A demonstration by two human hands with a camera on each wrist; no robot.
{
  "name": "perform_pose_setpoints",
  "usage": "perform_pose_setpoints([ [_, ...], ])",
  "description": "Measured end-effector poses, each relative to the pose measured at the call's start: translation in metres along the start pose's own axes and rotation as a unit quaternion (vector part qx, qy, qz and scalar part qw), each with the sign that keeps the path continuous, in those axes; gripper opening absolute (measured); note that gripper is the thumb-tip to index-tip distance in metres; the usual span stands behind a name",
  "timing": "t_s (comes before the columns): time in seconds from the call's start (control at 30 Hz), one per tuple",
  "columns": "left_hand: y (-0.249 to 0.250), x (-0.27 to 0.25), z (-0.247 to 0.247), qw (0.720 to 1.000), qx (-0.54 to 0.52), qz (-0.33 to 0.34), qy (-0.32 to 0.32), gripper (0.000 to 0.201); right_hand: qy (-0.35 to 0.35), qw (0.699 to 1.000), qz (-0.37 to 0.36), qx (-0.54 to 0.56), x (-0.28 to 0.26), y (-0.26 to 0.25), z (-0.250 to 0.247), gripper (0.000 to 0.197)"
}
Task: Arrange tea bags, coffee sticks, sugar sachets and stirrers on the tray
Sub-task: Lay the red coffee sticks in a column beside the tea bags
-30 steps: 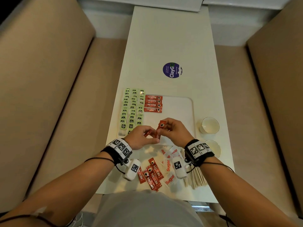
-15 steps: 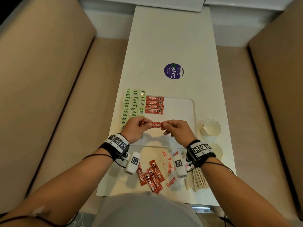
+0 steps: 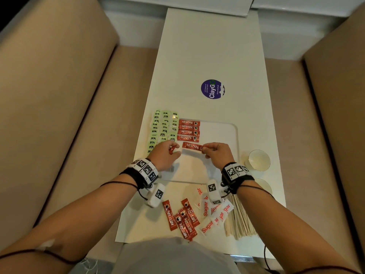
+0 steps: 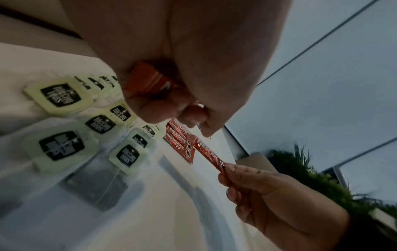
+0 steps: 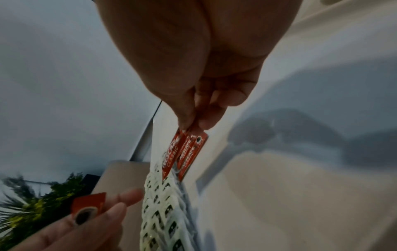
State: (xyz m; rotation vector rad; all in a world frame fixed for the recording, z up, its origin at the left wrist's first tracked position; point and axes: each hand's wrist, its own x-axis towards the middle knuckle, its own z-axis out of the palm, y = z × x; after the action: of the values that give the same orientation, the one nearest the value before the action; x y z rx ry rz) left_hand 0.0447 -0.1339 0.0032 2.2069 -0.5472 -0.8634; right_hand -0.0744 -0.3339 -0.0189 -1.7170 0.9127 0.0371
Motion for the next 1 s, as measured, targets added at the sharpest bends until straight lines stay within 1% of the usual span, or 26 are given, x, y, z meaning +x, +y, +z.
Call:
perform_pose_setpoints([
  [0.07,0.001,0.005,-0.001,0.998,0.063,0.013,-0.024,0.040,0.007,1.000,0.014,-0.016,0.008,0.002,0.005,0.011],
  [0.13,0.003,0.009,0.002,0.989,0.128,0.041,-0.066,0.051,0.004,0.999,0.024,-0.048,0.015,0.004,0.012,0.013],
  [0.23,0.005,0.013,0.012,0.965,0.221,0.076,-0.120,0.057,-0.001,0.994,0.039,-0.101,0.025,0.004,0.022,0.014],
  [0.3,0.005,0.018,0.019,0.950,0.267,0.075,-0.143,0.063,0.004,0.992,0.049,-0.119,0.030,0.000,0.028,0.015],
  [0.37,0.005,0.023,0.023,0.950,0.269,0.062,-0.144,0.065,0.010,0.989,0.046,-0.138,0.035,-0.002,0.032,0.018],
  [0.43,0.006,0.027,0.024,0.959,0.243,0.049,-0.135,0.066,0.012,0.987,0.048,-0.154,0.039,-0.004,0.033,0.022],
  [0.57,0.010,0.032,0.023,0.969,0.209,0.028,-0.131,0.076,0.018,0.979,0.058,-0.197,0.041,-0.008,0.034,0.034],
  [0.63,0.010,0.035,0.023,0.971,0.201,0.020,-0.128,0.078,0.044,0.972,0.052,-0.227,0.039,-0.011,0.034,0.036],
  [0.7,0.009,0.038,0.023,0.974,0.188,0.020,-0.126,0.077,0.064,0.971,0.027,-0.230,0.039,-0.013,0.035,0.034],
  [0.73,0.008,0.039,0.023,0.975,0.182,0.019,-0.128,0.077,0.060,0.972,0.011,-0.227,0.038,-0.014,0.035,0.033],
  [0.83,0.006,0.044,0.025,0.975,0.175,0.011,-0.135,0.081,0.019,0.969,-0.025,-0.243,0.037,-0.018,0.040,0.028],
  [0.9,0.004,0.047,0.026,0.973,0.185,0.006,-0.136,0.083,-0.002,0.966,-0.036,-0.255,0.036,-0.018,0.041,0.028],
  [1.0,0.001,0.052,0.028,0.972,0.189,0.005,-0.138,0.079,-0.002,0.965,-0.036,-0.258,0.037,-0.016,0.043,0.031],
])
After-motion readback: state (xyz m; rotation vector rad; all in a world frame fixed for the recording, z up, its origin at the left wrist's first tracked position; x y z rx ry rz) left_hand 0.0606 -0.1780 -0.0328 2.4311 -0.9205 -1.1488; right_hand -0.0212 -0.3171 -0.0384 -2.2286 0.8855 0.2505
